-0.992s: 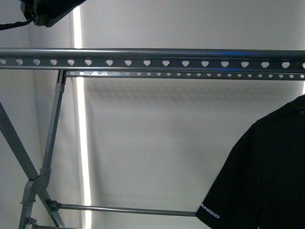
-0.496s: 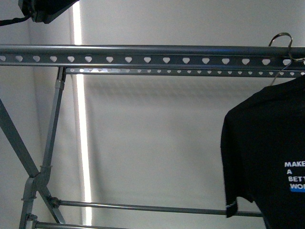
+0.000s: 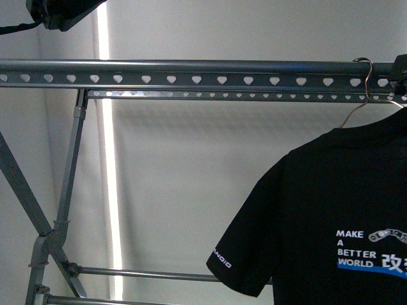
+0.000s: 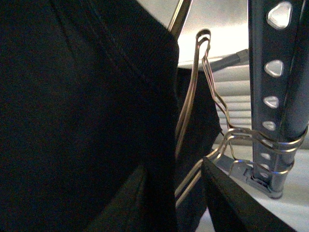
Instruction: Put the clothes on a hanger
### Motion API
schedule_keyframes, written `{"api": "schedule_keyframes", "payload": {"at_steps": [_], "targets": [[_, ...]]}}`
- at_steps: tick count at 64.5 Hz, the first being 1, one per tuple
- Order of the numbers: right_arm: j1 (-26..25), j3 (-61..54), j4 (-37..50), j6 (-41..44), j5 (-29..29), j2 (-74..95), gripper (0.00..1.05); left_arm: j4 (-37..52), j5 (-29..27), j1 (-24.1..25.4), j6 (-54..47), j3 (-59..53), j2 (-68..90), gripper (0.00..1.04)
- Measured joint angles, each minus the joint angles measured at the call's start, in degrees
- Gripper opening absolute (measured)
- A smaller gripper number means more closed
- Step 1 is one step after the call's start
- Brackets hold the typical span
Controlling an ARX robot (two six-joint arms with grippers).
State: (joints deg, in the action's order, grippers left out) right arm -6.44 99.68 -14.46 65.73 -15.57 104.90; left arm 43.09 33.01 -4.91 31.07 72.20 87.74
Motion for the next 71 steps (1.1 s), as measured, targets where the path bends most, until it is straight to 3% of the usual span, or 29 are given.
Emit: {"api": "schedule_keyframes", "payload": {"at_steps": [7, 16, 25, 37, 46, 52, 59, 61, 67, 71], "targets": [[1.0, -3.6, 2.4, -6.4, 7.0, -4.3, 0.68, 0.0, 0.0, 0.0, 0.0, 0.0, 0.0, 0.98], [0.3, -12.2, 9.8, -19.9, 20.0, -14.8, 0.98, 0.0, 0.0, 0.0, 0.0, 0.0, 0.0, 0.98], [-3.7, -23.8, 18.8, -39.0, 34.9, -26.3, 0.97, 0.0, 0.0, 0.0, 0.0, 0.0, 0.0, 0.98], [-10.6, -43.0, 30.3, -69.2, 45.3, -43.8, 0.97, 0.0, 0.0, 0.0, 0.0, 0.0, 0.0, 0.98], [-12.2, -57.3, 33.7, -85.3, 44.2, -56.5, 0.97, 0.0, 0.0, 0.0, 0.0, 0.0, 0.0, 0.98], [-11.1, -65.9, 34.2, -87.6, 40.7, -64.8, 0.97, 0.0, 0.0, 0.0, 0.0, 0.0, 0.0, 0.98], [-9.3, -73.7, 31.8, -86.5, 35.9, -74.2, 0.96, 0.0, 0.0, 0.0, 0.0, 0.0, 0.0, 0.98], [-7.8, -75.0, 24.0, -81.7, 30.8, -78.2, 0.88, 0.0, 0.0, 0.0, 0.0, 0.0, 0.0, 0.98], [-5.4, -79.7, 17.2, -72.5, 26.8, -83.3, 0.72, -0.2, -0.1, 0.0, -0.1, 0.0, 0.0, 0.98], [-3.9, -82.2, 17.1, -69.6, 25.4, -84.7, 0.61, -14.6, -17.7, -1.8, -8.6, 0.2, -3.3, 0.87]]}}
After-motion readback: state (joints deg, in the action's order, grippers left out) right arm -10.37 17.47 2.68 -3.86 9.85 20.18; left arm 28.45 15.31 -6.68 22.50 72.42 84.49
